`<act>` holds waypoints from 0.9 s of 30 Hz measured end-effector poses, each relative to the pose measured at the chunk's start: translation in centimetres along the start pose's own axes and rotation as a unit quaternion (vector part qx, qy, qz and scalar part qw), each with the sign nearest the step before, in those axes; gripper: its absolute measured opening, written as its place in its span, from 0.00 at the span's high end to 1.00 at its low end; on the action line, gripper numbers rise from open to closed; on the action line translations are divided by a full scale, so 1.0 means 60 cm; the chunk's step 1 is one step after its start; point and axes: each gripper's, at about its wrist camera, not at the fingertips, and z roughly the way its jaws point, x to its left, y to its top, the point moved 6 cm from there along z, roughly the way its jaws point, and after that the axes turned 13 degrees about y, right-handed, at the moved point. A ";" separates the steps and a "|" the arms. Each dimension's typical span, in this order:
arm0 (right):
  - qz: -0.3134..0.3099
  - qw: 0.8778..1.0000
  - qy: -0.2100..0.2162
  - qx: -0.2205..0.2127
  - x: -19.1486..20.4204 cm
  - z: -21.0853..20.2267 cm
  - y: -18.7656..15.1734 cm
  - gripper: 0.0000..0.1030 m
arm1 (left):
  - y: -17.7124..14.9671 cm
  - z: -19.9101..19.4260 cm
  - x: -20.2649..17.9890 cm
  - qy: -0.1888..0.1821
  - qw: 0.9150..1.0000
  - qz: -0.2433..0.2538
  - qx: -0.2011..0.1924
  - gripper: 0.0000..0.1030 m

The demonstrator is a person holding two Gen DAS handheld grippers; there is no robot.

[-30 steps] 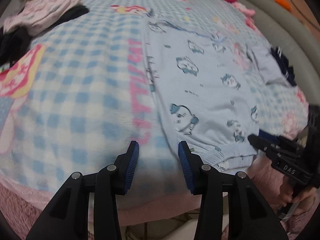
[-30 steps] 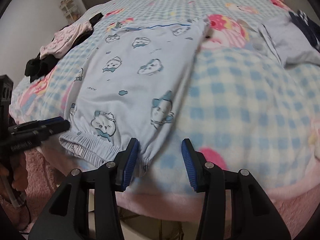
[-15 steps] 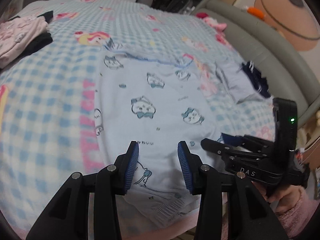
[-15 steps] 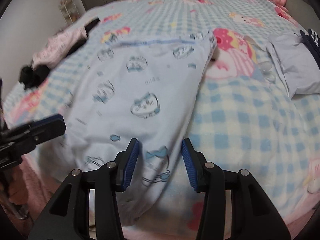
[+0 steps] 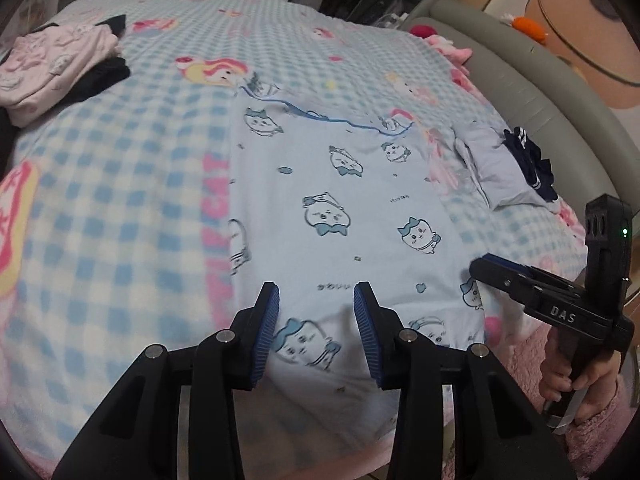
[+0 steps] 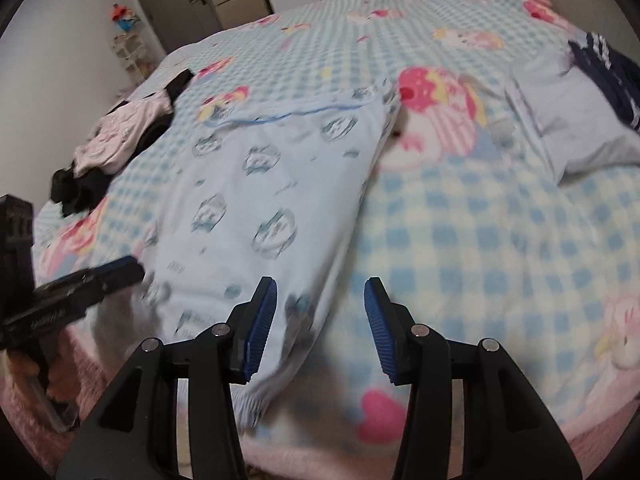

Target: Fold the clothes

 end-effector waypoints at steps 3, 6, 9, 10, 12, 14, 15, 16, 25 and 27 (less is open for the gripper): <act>0.000 0.999 -0.025 0.022 -0.015 0.025 -0.006 0.55 | -0.008 0.037 -0.005 0.026 0.999 0.005 0.031 0.60; -0.001 0.999 -0.021 0.024 -0.030 0.020 -0.032 0.55 | -0.024 0.039 0.012 0.033 0.999 -0.003 0.037 0.60; 0.002 0.999 -0.026 0.022 -0.047 0.005 -0.047 0.56 | -0.031 0.029 0.025 0.051 0.998 0.005 0.026 0.61; 0.001 0.999 -0.034 0.023 -0.052 0.001 -0.049 0.59 | -0.033 0.026 0.026 0.058 0.998 0.012 0.022 0.61; 0.005 0.999 -0.037 0.018 -0.061 -0.011 -0.049 0.60 | -0.035 0.018 0.024 0.058 0.998 0.011 0.013 0.61; 0.029 0.999 -0.019 0.003 -0.065 -0.024 -0.042 0.59 | -0.028 0.005 0.021 0.045 0.999 0.003 0.001 0.61; 0.034 0.999 -0.010 -0.003 -0.063 -0.028 -0.037 0.58 | -0.024 0.000 0.018 0.032 0.999 -0.004 -0.006 0.61; 0.029 1.000 -0.003 -0.007 -0.055 -0.030 -0.032 0.58 | -0.018 -0.004 0.013 0.019 1.000 -0.011 -0.011 0.60; -0.004 1.000 -0.003 0.013 -0.012 0.010 -0.032 0.58 | -0.014 0.005 -0.060 -0.009 1.000 0.022 -0.004 0.60; 0.003 1.000 -0.011 0.002 -0.018 -0.010 -0.032 0.58 | -0.011 -0.007 -0.084 -0.024 0.999 0.037 -0.011 0.60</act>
